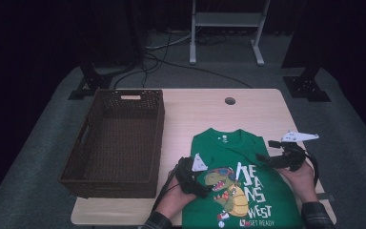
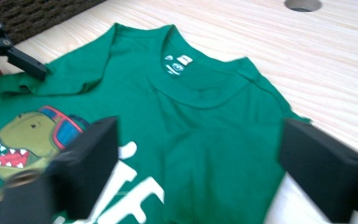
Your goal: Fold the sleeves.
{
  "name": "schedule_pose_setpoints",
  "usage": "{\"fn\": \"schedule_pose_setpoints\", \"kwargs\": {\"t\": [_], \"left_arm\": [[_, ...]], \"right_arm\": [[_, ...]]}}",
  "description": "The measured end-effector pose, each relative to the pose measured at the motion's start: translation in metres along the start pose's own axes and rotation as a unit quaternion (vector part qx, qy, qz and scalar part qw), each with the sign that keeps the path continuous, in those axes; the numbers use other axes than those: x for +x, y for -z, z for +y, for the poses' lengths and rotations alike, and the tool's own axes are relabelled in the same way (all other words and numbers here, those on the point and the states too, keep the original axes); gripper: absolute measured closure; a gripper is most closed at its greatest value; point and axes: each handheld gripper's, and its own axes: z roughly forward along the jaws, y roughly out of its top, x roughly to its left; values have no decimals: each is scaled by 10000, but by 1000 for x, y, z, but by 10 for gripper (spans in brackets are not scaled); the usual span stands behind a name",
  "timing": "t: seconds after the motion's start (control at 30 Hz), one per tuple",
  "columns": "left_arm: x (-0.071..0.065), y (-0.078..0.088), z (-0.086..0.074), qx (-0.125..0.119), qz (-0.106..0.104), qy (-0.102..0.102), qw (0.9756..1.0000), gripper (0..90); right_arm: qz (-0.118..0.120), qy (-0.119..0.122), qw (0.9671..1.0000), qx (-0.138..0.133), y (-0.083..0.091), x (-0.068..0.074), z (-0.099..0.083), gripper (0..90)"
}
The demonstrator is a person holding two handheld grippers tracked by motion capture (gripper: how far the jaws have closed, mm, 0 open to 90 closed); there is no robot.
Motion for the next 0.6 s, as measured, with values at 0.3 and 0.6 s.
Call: {"fn": "schedule_pose_setpoints", "kwargs": {"t": [0.3,0.6], "left_arm": [[0,0,0,-1,0,0,10000,0],[0,0,0,0,-1,0,10000,0]], "right_arm": [[-41,407,9991,52,16,9,-18,0],[55,751,9962,448,10,28,-36,0]]}}
